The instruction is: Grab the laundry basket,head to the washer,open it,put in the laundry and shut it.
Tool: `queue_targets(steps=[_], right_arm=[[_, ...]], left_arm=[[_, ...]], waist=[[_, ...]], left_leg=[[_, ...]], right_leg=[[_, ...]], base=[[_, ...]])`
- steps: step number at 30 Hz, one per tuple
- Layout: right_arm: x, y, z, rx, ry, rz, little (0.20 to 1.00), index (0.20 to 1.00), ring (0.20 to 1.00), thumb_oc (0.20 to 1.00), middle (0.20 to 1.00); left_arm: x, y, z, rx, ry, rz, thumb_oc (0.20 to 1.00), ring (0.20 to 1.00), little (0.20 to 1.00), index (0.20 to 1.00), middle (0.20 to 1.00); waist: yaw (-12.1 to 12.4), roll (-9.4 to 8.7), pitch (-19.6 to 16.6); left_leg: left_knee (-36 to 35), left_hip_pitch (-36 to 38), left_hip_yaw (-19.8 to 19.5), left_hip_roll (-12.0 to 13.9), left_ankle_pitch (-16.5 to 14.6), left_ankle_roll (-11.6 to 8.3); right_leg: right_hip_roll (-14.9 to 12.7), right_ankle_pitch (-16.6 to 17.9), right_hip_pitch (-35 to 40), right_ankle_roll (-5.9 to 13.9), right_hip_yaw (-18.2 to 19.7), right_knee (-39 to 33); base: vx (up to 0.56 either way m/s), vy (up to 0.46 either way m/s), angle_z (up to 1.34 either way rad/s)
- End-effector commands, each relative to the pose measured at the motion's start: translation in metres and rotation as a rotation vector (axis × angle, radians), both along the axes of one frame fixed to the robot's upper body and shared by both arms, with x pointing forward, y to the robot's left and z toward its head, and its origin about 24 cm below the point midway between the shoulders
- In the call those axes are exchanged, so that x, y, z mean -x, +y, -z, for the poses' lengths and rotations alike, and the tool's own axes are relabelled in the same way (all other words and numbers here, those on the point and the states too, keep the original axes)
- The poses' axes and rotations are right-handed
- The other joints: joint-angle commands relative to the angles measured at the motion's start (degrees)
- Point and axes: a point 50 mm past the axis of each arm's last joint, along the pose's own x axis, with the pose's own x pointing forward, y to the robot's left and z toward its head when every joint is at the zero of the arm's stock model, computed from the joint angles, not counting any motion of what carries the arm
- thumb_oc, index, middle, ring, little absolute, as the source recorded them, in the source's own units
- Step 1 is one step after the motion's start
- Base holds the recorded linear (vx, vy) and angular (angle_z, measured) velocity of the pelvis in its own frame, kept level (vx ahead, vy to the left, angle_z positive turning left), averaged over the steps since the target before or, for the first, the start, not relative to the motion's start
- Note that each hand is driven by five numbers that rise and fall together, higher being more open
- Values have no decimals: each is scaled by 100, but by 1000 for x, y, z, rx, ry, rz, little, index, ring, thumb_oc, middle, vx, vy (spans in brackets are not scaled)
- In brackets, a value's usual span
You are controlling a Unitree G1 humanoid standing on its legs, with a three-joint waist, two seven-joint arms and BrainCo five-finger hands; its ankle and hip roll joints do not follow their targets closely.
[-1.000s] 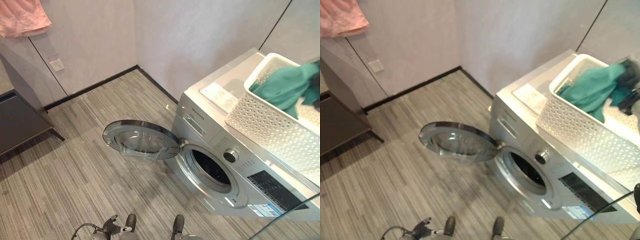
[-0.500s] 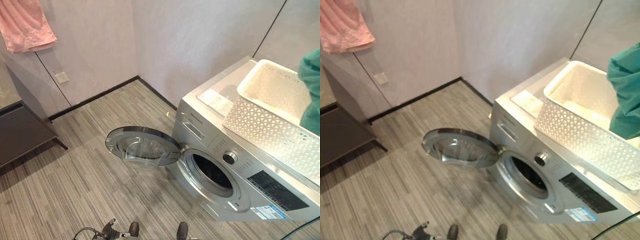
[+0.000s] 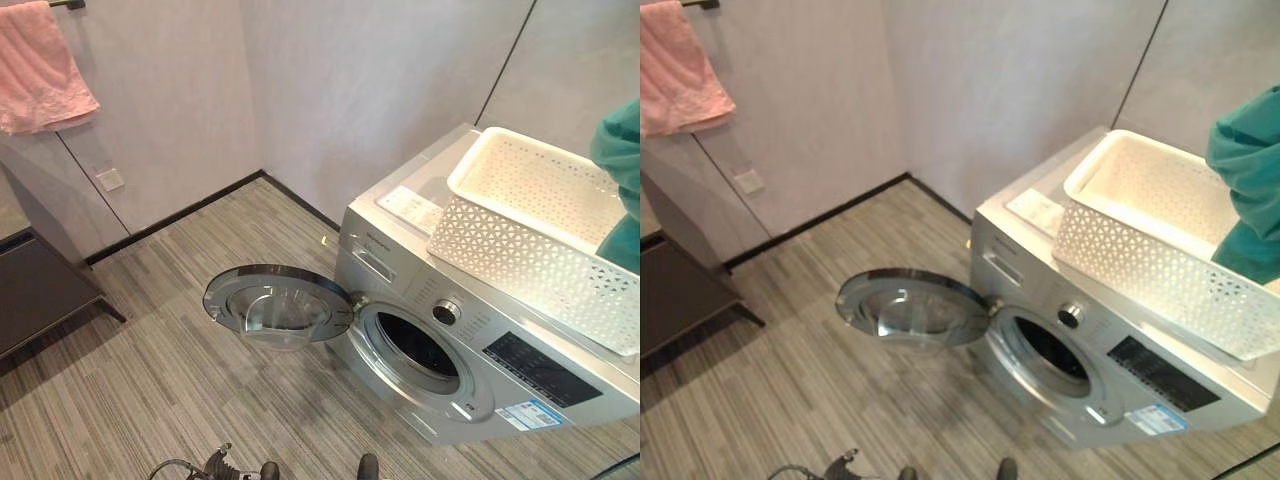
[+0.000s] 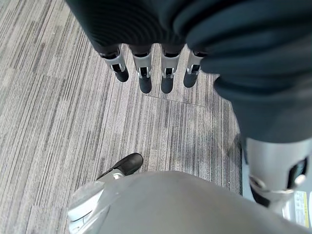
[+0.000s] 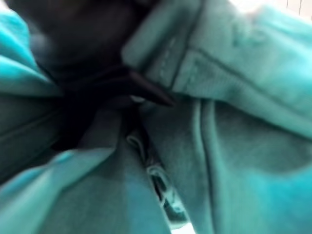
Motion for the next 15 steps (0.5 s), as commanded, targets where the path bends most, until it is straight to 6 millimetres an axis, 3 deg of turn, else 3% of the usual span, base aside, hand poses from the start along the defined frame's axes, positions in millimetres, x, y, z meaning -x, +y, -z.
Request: queue_targets(steps=[1,6,7,8,11,12,15], right_arm=[[22,1,-27,57,-122,35,200,200,200,200,200],[29,10,-29,87,-160,0,200,200,200,200,200],[47,20,-45,174,-226,10,200,200,200,200,200],[48,20,-44,174,-226,13,200,200,200,200,200],[80,37,-73,310,-349,55,200,200,200,200,200],[81,37,-73,311,-351,56,200,200,200,200,200],[108,49,-90,378,-495,79,200,200,200,200,200]], left_arm=[[-4,6,-1,-47,28,73,1000,1000,1000,1000,1000],[-8,3,-1,-39,23,100,1000,1000,1000,1000,1000],[-9,5,-2,-49,27,136,1000,1000,1000,1000,1000],[-10,4,-2,-50,26,138,1000,1000,1000,1000,1000],[-8,11,-3,-76,37,155,1000,1000,1000,1000,1000],[-9,11,-3,-75,35,156,1000,1000,1000,1000,1000],[-6,13,-3,-79,35,149,1000,1000,1000,1000,1000]], waist=[[118,-300,-222],[46,-284,-214],[-90,-260,-206],[-80,-263,-201],[-260,-279,-197],[-241,-279,-186],[-357,-261,-201]], left_leg=[[44,223,224,-110,-736,345],[44,234,269,-220,-754,418],[44,248,278,-293,-773,460],[44,244,275,-298,-770,464],[44,342,368,-422,-833,551],[44,347,380,-430,-835,559],[44,437,493,-534,-896,646]], right_leg=[[-441,-441,233,540,231,291],[-548,-348,197,597,279,355],[-631,-289,137,615,292,529],[-638,-294,127,620,293,546],[-754,-112,6,681,410,720],[-760,-109,0,689,425,727],[-830,112,-104,725,584,823]], base=[[-8,112,-7],[-16,126,-11],[-20,141,3],[-31,196,5],[-19,156,1],[-15,151,-10],[-11,153,-40]])
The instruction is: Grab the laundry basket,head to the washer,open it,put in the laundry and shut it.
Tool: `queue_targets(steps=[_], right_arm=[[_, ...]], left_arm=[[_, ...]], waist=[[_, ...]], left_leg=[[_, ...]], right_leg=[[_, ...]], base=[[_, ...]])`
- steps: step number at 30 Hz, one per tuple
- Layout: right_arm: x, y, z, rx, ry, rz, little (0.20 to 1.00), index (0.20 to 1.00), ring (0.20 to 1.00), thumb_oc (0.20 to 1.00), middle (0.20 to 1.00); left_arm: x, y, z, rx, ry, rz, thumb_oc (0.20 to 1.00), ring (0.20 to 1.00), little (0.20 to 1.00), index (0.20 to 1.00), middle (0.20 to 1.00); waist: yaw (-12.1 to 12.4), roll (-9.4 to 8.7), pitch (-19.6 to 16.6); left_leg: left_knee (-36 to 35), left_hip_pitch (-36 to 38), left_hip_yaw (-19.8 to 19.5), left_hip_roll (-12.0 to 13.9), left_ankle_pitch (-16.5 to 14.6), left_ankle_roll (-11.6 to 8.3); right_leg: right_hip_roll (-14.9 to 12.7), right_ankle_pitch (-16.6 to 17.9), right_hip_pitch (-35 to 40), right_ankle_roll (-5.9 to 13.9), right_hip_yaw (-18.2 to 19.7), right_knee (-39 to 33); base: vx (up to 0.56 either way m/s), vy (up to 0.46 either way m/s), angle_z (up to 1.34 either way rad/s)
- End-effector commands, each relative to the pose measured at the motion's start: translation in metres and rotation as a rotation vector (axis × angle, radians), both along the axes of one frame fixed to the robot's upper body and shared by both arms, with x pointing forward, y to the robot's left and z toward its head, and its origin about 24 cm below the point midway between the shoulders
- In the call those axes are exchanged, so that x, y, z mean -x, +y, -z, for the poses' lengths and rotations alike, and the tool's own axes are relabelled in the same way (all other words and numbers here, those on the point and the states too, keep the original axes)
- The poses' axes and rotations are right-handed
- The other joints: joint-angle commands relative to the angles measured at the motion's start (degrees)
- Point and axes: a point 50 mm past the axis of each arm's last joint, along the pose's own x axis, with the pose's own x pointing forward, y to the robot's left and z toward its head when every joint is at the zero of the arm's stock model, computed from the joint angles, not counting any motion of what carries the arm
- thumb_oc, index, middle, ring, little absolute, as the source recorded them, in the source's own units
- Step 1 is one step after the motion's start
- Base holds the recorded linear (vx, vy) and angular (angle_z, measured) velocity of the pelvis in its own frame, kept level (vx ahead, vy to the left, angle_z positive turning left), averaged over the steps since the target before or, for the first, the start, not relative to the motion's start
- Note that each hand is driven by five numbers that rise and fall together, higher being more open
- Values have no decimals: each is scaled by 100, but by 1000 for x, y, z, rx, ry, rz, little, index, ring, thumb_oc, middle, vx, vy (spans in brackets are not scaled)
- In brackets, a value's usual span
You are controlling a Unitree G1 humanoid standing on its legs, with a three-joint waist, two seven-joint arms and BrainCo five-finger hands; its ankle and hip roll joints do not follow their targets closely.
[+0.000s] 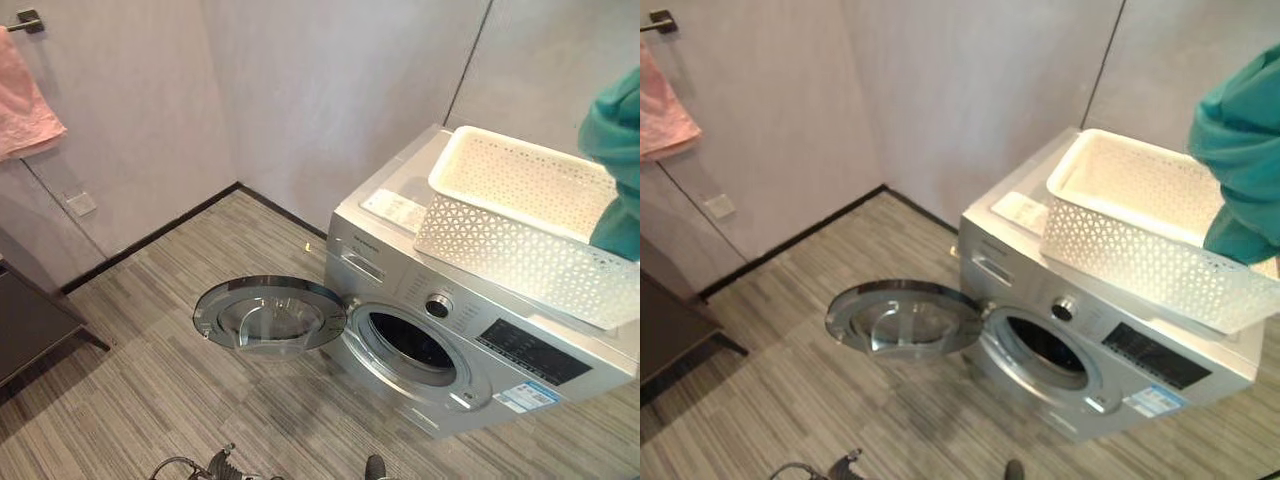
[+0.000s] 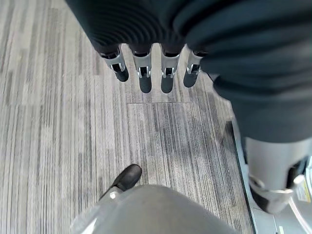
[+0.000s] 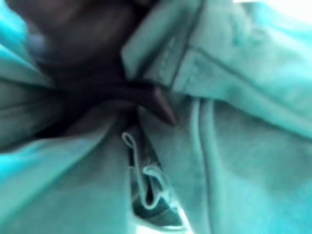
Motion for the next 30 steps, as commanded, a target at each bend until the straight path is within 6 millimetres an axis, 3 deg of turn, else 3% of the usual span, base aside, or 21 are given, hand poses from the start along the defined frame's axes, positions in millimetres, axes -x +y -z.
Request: queue_targets(steps=[1,4,6,8,10,11,12,15,19,20,21,23,25,26,27,30], right_arm=[[51,6,-44,70,-310,78,200,200,200,200,200],[53,6,-35,50,-306,41,200,200,200,200,200],[44,6,-10,12,-237,-41,200,200,200,200,200],[43,5,3,-13,-204,-67,200,200,200,200,200],[31,0,33,-81,-83,-112,200,200,200,200,200],[23,-2,68,-170,46,-174,200,200,200,200,200],[25,-2,69,-173,48,-175,200,200,200,200,200],[13,11,112,-267,232,-288,200,200,200,200,200],[-4,55,161,-338,507,-550,200,200,200,200,200],[-11,80,185,-386,691,-718,200,200,200,200,200],[-11,95,197,-407,783,-834,200,200,200,200,200],[-11,101,200,-408,835,-873,200,200,200,200,200],[-11,123,213,-412,1002,-1030,200,200,200,200,200],[-14,132,221,-420,1075,-1082,200,200,200,200,200],[-23,148,241,-466,1220,-1159,200,200,200,200,200],[-30,158,253,-489,1285,-1197,200,200,200,200,200]], left_arm=[[-3,11,-2,-51,18,81,1000,1000,1000,1000,1000],[-2,7,-2,-33,24,97,1000,1000,1000,1000,1000],[1,4,0,-26,39,99,1000,1000,1000,1000,1000],[3,5,0,-33,43,98,1000,1000,1000,1000,1000],[2,4,1,-34,38,100,1000,1000,1000,1000,1000],[0,4,0,-36,34,97,1000,1000,1000,1000,1000],[1,5,0,-40,36,98,1000,1000,1000,1000,1000],[-3,3,-1,-34,15,85,1000,1000,1000,1000,1000],[-7,6,-3,-47,-1,100,1000,1000,1000,1000,1000],[-10,10,-5,-49,-11,90,1000,1000,1000,1000,1000],[-14,14,-8,-62,-31,85,1000,1000,1000,1000,1000],[-15,16,-8,-61,-37,74,1000,1000,1000,1000,1000],[-18,22,-12,-62,-56,63,1000,1000,1000,1000,1000],[-22,24,-14,-63,-75,49,1000,1000,1000,1000,1000],[-31,26,-19,-49,-123,31,1000,1000,1000,1000,1000],[-40,28,-25,-33,-188,13,1000,1000,1000,1000,1000]], waist=[[91,-98,-144],[75,-69,-141],[34,-33,-136],[35,-59,-140],[-1,-28,-101],[-29,-18,-58],[-22,-38,-65],[-79,7,15],[-143,31,244],[-150,92,375],[-115,124,438],[-108,130,444],[4,177,434],[90,186,412],[257,139,306],[424,40,224]], left_leg=[[66,184,97,-57,-744,270],[66,220,147,-102,-781,317],[66,254,203,-139,-797,353],[66,258,218,-145,-799,361],[66,254,236,-162,-790,377],[66,245,253,-180,-780,392],[66,246,256,-180,-781,393],[66,236,354,-209,-773,409],[66,200,671,-155,-720,443],[66,143,840,-58,-652,453],[66,75,922,-12,-565,452],[66,31,975,15,-514,447],[66,-80,1146,92,-421,464],[66,-157,1234,122,-371,470],[66,-324,1396,137,-280,471],[66,-445,1567,155,-203,398]], right_leg=[[-396,-56,-178,374,198,828],[-416,-19,-204,381,238,838],[-441,26,-205,385,256,844],[-446,28,-197,384,252,837],[-454,50,-226,375,282,848],[-465,89,-265,374,337,852],[-464,91,-266,375,341,852],[-469,97,-320,378,389,786],[-382,190,-541,375,332,801],[-173,-191,-604,249,287,1166],[-65,-455,-596,181,222,1437],[-41,-590,-637,121,184,1632],[-4,-1001,-592,-1,-51,2220],[0,-1149,-539,-61,-167,2472],[110,-1287,-278,-100,-243,2725],[148,-1242,128,-34,-308,2354]], base=[[-3,118,-38],[-6,87,-36],[4,63,-24],[0,13,-3],[-27,40,2],[-25,29,3],[-30,29,3],[-40,20,-8],[-124,-8,-37],[-233,-29,-69],[-188,-28,-57],[-117,-17,-56],[-129,-40,-34],[-145,-170,-56],[-146,-220,-61],[-78,-167,-35]])
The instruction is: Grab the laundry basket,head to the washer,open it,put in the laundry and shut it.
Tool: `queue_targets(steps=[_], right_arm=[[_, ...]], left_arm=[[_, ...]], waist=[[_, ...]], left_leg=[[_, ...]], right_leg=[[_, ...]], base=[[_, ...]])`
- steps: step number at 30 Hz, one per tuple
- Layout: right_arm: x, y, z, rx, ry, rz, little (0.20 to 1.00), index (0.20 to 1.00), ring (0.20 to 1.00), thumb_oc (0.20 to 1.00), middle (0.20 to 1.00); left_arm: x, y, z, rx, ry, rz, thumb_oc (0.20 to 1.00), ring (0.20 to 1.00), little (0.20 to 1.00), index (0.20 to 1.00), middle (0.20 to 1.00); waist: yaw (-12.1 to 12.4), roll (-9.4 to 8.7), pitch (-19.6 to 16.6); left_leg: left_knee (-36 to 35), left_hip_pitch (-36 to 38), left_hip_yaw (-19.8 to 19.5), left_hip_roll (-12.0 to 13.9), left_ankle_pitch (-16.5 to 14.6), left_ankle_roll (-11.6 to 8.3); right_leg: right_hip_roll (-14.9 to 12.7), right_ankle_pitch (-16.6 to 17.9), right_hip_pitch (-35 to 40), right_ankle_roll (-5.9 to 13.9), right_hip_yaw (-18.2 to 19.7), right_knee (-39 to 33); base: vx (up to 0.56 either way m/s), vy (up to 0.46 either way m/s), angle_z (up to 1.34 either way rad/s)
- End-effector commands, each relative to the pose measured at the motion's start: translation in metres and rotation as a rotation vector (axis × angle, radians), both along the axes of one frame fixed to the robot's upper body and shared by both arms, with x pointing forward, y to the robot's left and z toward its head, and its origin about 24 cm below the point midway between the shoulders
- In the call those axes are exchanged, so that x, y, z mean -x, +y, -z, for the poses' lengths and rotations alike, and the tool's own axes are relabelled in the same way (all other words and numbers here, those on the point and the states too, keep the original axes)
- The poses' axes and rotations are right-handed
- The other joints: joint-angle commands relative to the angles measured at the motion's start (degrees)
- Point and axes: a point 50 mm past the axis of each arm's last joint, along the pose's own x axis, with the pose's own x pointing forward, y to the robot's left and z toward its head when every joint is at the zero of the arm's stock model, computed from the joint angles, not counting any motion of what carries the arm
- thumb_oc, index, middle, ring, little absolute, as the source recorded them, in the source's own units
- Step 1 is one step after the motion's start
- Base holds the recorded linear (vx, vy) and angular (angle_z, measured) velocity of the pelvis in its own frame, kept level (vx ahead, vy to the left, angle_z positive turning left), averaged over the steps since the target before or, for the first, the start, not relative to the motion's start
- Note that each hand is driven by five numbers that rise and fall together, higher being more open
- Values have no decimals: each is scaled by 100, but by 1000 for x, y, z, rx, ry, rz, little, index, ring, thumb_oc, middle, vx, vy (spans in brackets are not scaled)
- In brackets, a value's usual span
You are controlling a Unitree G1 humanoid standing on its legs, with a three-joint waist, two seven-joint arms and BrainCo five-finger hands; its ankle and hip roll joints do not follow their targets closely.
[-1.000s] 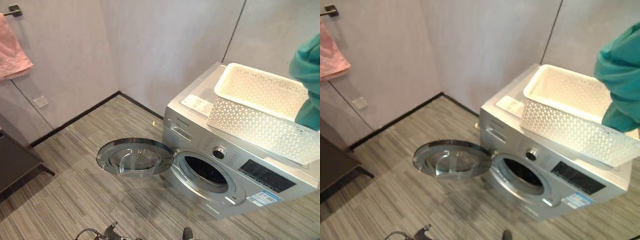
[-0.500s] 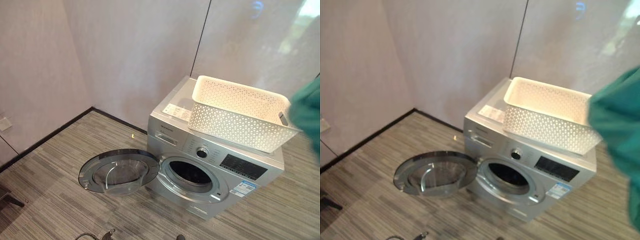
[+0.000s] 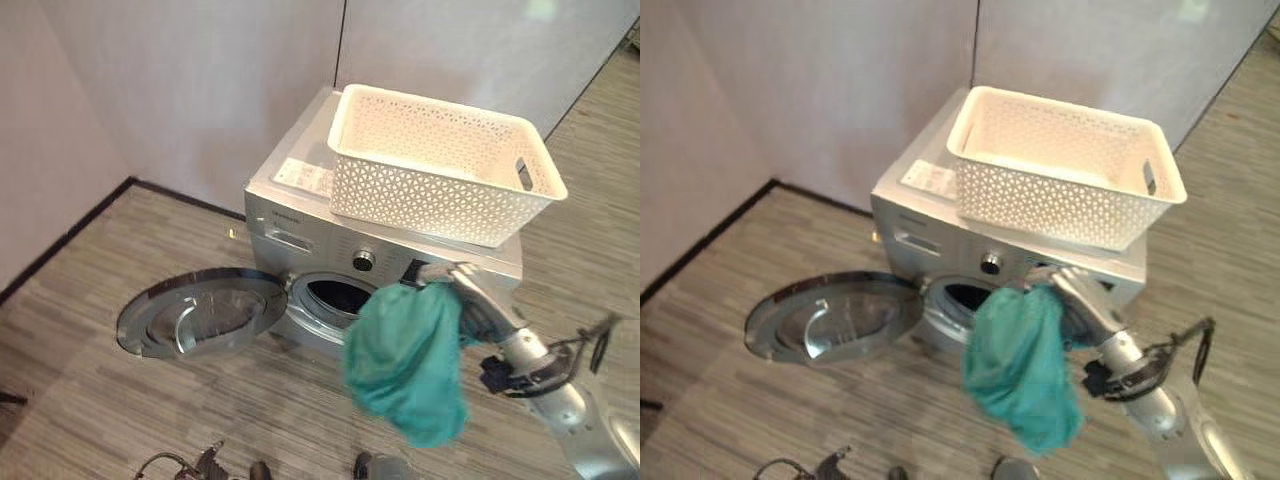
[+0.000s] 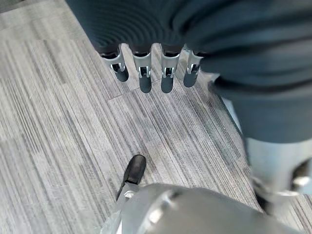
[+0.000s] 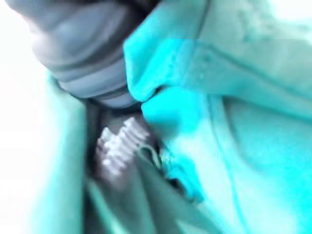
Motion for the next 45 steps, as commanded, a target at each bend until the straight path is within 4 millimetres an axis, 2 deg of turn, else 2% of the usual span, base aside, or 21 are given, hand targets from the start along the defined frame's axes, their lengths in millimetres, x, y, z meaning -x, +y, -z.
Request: queue_targets(steps=[1,2,3,4,5,6,7,8,9,11,12,13,14,16,20,22,26,29,30,36,45], right_arm=[[-11,6,-20,-66,-72,-55,200,200,200,200,200],[-13,8,-17,-76,-53,-61,200,200,200,200,200],[-18,13,-8,-91,-1,-72,200,200,200,200,200],[-19,14,-5,-100,17,-72,200,200,200,200,200],[-19,14,-4,-102,16,-73,200,200,200,200,200],[-20,15,-2,-107,26,-75,200,200,200,200,200],[-20,15,1,-111,38,-70,200,200,200,200,200],[-20,14,3,-120,46,-65,200,200,200,200,200],[-19,11,5,-126,48,-44,200,200,200,200,200],[-17,9,3,-139,43,-40,200,200,200,200,200],[-18,10,2,-152,43,-52,200,200,200,200,200],[-20,14,-5,-170,35,-98,200,200,200,200,200],[-22,14,-9,-169,27,-104,200,200,200,200,200],[-23,9,-9,-158,22,-72,200,200,200,200,200],[-23,5,-14,-151,-8,-42,200,200,200,200,200],[-29,3,-20,-167,-49,-10,200,200,200,200,200],[-34,7,-26,-179,-110,9,200,200,200,200,200],[-39,6,-29,-175,-148,42,200,200,200,200,200],[-42,9,-32,-160,-181,60,200,200,200,200,200],[-53,6,-35,-92,-232,138,200,200,200,200,200],[-58,-2,-30,-59,-245,217,200,200,200,200,200]], left_arm=[[-38,-3,-17,66,-189,-42,1000,1000,1000,1000,1000],[-44,-3,-22,75,-225,-29,1000,1000,1000,1000,1000],[-66,-4,-39,89,-335,31,1000,1000,1000,1000,1000],[-77,-5,-49,98,-392,65,1000,1000,1000,1000,1000],[-77,-4,-49,97,-391,64,1000,1000,1000,1000,1000],[-88,-6,-60,101,-450,104,1000,1000,1000,1000,1000],[-96,-7,-69,102,-492,142,1000,1000,1000,1000,1000],[-108,-11,-82,108,-552,193,1000,1000,1000,1000,1000],[-127,-18,-105,114,-646,276,1000,1000,1000,1000,1000],[-141,-30,-132,137,-753,387,1000,1000,1000,1000,1000],[-146,-32,-145,145,-795,429,1000,1000,1000,1000,1000],[-155,-44,-168,185,-862,521,1000,1000,1000,1000,1000],[-158,-57,-187,253,-905,583,1000,1000,1000,1000,1000],[-158,-66,-197,305,-928,610,1000,1000,1000,1000,1000],[-158,-73,-211,342,-954,654,1000,1000,1000,1000,1000],[-158,-92,-223,314,-921,864,1000,1000,1000,1000,1000],[-164,-110,-216,311,-891,940,1000,1000,1000,1000,1000],[-165,-118,-216,355,-906,911,1000,1000,1000,1000,1000],[-165,-128,-216,427,-914,879,1000,1000,1000,1000,1000],[-157,-150,-227,618,-921,854,1000,1000,1000,1000,1000],[-154,-173,-220,694,-866,870,1000,1000,1000,1000,1000]], waist=[[219,51,-160],[267,24,-180],[354,-5,-214],[365,-22,-232],[361,-33,-231],[377,-38,-200],[385,-59,-212],[390,-72,-172],[377,-92,-100],[380,-113,-39],[401,-154,24],[496,-218,172],[431,-166,208],[329,-54,190],[281,46,147],[209,107,149],[179,128,174],[199,141,230],[210,164,282],[278,284,414],[311,421,585]], left_leg=[[-6,-313,21,-644,-466,438],[-6,-367,64,-617,-434,403],[-6,-491,208,-485,-318,258],[-6,-508,168,-451,-393,171],[-6,-505,168,-445,-387,163],[-6,-604,286,-369,-223,137],[-6,-595,200,-345,-302,70],[-6,-646,190,-298,-222,14],[-5,-786,212,-204,30,-64],[36,-887,92,-143,132,-159],[77,-962,-148,-72,195,-258],[277,-1082,-1005,86,154,-448],[335,-1109,-1502,248,107,-491],[378,-1073,-1430,282,79,-452],[416,-990,-1355,243,-12,-439],[335,-862,-1284,161,-62,-393],[164,-734,-1175,83,-68,-342],[94,-730,-1148,39,-52,-317],[54,-750,-1137,4,-41,-290],[6,-841,-1185,-91,-1,-240],[-6,-1123,-1384,-243,127,-254]], right_leg=[[-105,19,705,9,34,-97],[-110,10,784,3,-12,-335],[-19,-62,970,1,-76,-961],[-14,-112,1072,59,-42,-1191],[-3,-87,1094,54,-45,-1235],[53,-5,1119,22,-120,-1410],[89,-115,1218,27,-78,-1551],[155,-212,1282,-24,-108,-1696],[278,-233,1323,-105,-249,-1928],[315,-229,1379,-111,-291,-2055],[297,-217,1356,-123,-234,-2061],[235,-194,1228,-134,-132,-1997],[215,-182,1143,-129,-70,-2004],[226,-213,1160,-146,-103,-2007],[252,-251,1222,-195,33,-2042],[225,-280,1192,-214,150,-1975],[187,-254,1137,-168,242,-1991],[162,-216,1089,-145,249,-2010],[149,-199,1037,-134,265,-2022],[110,-168,975,-133,219,-2052],[90,-178,863,-148,35,-2009]], base=[[-103,-230,-16],[-143,-347,-44],[-84,-328,-50],[-54,-264,-48],[-86,-155,-19],[-67,-148,-16],[-102,-212,-16],[-119,-229,-13],[-184,-218,-2],[-136,-134,23],[-156,-100,26],[-168,-81,-9],[-129,-57,-36],[8,34,-34],[50,54,18],[24,81,-6],[-10,48,-12],[-38,25,-10],[-61,28,-8],[-41,18,-2],[-46,11,13]])
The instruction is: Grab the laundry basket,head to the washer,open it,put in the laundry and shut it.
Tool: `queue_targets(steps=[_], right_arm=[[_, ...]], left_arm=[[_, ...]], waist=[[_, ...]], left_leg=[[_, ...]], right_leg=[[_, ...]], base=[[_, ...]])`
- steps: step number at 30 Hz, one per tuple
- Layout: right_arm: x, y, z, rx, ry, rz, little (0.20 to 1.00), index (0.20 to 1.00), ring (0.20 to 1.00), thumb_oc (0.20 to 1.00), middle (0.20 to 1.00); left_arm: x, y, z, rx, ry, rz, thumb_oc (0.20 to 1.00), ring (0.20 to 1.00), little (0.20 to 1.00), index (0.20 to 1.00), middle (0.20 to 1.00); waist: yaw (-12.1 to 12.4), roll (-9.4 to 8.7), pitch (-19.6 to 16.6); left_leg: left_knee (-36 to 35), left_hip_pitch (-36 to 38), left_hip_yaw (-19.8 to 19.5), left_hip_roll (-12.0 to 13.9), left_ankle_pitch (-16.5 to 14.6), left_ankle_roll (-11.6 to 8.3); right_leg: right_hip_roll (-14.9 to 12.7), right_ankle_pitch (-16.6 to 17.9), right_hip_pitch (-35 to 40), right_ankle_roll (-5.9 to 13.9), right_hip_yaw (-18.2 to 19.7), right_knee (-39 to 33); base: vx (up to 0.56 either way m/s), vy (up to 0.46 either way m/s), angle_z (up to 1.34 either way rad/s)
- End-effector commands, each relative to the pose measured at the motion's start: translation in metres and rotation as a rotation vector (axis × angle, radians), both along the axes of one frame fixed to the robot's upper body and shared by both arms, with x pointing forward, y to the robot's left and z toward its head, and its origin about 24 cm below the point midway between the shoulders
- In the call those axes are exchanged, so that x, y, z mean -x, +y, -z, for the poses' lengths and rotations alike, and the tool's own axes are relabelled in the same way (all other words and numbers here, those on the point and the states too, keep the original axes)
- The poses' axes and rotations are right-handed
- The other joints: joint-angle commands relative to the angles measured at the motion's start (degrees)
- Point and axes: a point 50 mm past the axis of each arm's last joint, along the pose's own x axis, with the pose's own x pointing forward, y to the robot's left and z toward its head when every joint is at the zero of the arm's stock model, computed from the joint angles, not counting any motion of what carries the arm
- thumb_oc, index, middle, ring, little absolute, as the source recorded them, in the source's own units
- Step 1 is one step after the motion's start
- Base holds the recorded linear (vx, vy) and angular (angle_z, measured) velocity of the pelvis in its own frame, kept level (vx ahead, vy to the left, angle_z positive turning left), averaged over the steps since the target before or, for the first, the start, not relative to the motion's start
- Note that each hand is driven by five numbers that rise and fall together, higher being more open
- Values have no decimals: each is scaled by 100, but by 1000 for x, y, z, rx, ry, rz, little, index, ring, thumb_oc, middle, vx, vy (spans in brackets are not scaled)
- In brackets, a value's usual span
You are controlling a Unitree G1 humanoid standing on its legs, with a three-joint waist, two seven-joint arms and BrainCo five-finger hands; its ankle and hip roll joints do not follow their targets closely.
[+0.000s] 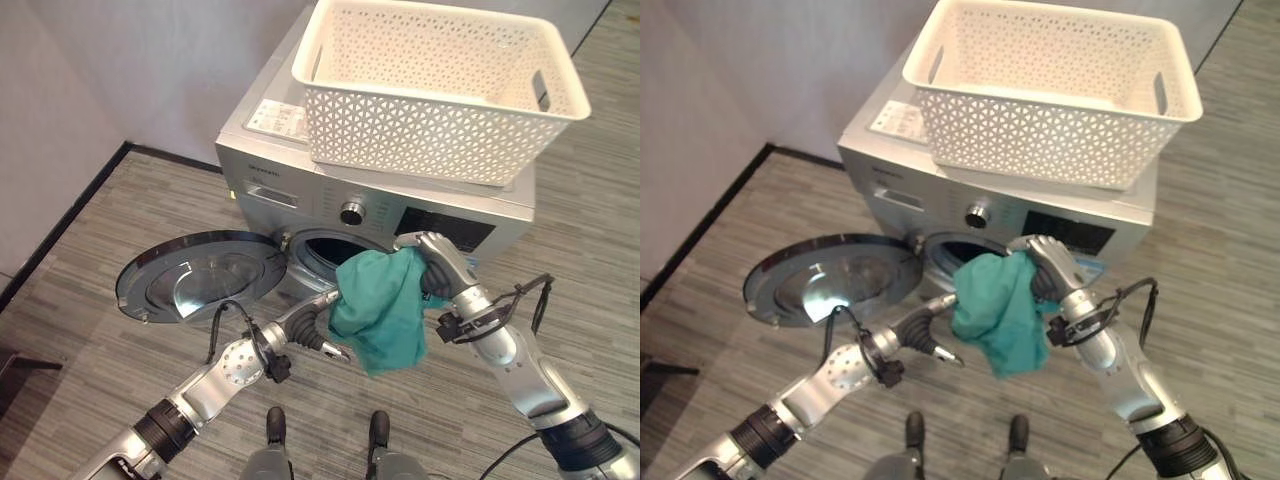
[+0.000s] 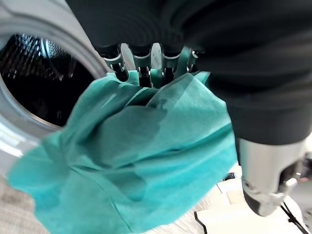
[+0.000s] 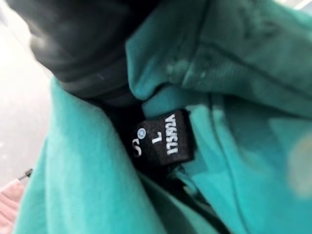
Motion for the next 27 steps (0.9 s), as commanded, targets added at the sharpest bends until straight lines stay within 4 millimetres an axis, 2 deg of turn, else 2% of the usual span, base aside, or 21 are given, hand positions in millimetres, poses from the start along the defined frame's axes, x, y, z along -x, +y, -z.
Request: queue_targets(steps=[1,5,6,11,16,18,24,27], right_arm=[[-3,-3,-31,-11,-170,30,200,200,200,200,200],[-2,-5,-26,-3,-156,63,200,200,200,200,200],[-2,-4,-23,-18,-148,66,200,200,200,200,200],[-5,-1,-22,-32,-135,65,200,200,200,200,200],[-5,2,-21,-82,-122,64,200,200,200,200,200],[-2,3,-22,-115,-125,63,200,200,200,200,200],[2,-7,-11,-239,-75,119,200,200,200,200,200],[5,-6,-7,-287,-55,117,200,200,200,200,200]], left_arm=[[-9,-17,-10,54,6,55,1000,1000,1000,1000,1000],[-7,-30,7,90,147,57,1000,1000,1000,1000,1000],[-3,-38,18,121,243,51,1000,1000,1000,1000,1000],[0,-55,27,40,286,127,1000,1000,1000,1000,1000],[-2,-71,48,-20,367,103,1000,1000,1000,1000,1000],[-5,-88,55,-50,371,85,1000,1000,1000,1000,1000],[-9,-107,48,-33,314,76,1000,1000,1000,1000,1000],[-11,-109,45,-21,282,54,1000,1000,1000,1000,1000]], waist=[[-26,-110,-8],[-31,-69,-18],[-44,-72,-21],[-67,-87,-32],[-117,-150,-1],[-189,-194,24],[-282,-283,15],[-288,-314,7]], left_leg=[[31,-386,-187,-198,-214,132],[31,-444,-258,-234,-181,135],[31,-470,-265,-246,-167,133],[31,-530,-294,-245,-165,143],[31,-559,-298,-223,-149,134],[31,-593,-285,-194,-139,115],[31,-608,-208,-123,-118,86],[31,-611,-191,-100,-115,76]], right_leg=[[-39,-1148,692,188,-108,206],[-35,-1160,699,177,-229,209],[-33,-1158,701,180,-267,207],[-17,-1170,634,178,-268,243],[3,-1190,625,166,-286,248],[29,-1206,606,157,-314,270],[79,-1211,601,145,-336,254],[97,-1214,599,138,-344,246]], base=[[-26,-3,20],[-9,3,22],[-7,4,19],[-5,-1,3],[0,0,0],[-8,-15,2],[-2,-6,1],[0,0,0]])
